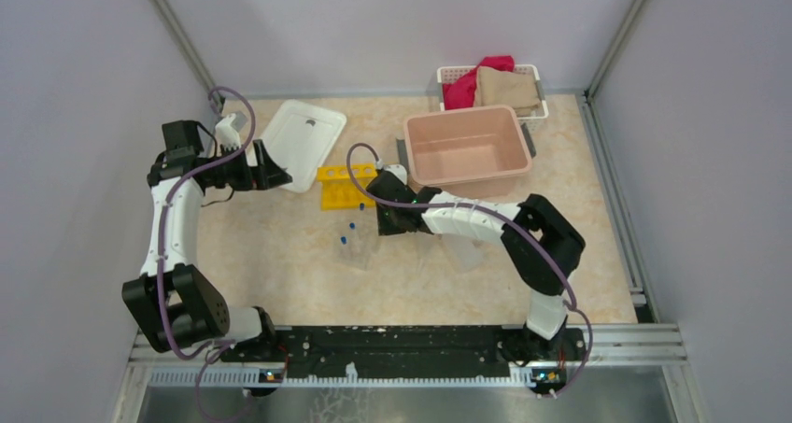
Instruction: Organize the chemistry lab equipment
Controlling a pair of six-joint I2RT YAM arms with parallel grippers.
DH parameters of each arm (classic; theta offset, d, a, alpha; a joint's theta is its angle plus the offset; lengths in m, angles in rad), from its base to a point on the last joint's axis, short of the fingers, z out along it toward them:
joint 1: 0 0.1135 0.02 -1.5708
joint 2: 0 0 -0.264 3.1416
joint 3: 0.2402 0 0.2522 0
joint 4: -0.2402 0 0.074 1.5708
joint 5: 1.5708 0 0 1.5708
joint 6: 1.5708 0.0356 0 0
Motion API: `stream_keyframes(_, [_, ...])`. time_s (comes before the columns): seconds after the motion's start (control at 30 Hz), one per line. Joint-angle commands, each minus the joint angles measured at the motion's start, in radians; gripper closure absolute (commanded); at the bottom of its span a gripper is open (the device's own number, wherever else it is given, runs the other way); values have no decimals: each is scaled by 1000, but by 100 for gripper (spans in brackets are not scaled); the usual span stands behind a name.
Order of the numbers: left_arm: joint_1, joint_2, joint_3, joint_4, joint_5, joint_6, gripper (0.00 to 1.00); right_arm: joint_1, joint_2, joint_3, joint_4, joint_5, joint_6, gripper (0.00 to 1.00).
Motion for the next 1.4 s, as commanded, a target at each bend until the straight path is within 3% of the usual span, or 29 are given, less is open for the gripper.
stream_keyframes(0.0, [8, -26, 31, -9, 7, 2, 1, -5, 42, 61, 10, -3, 22, 79])
stream_keyframes(0.27, [9, -27, 30, -10, -1, 10, 1, -6, 109, 90, 37, -5, 21, 73])
stream_keyframes(0.47, [14, -31, 31, -12, -9, 11, 1, -6, 149, 128, 22, 33, 2, 63])
stream_keyframes(1.17, [19, -37, 43, -8, -5, 10, 1, -6, 226, 134, 16, 128, 20, 65])
stream_keyframes(1.37, [20, -33, 44, -1, 18, 2, 1, -7, 205, 110, -4, 176, -5, 71])
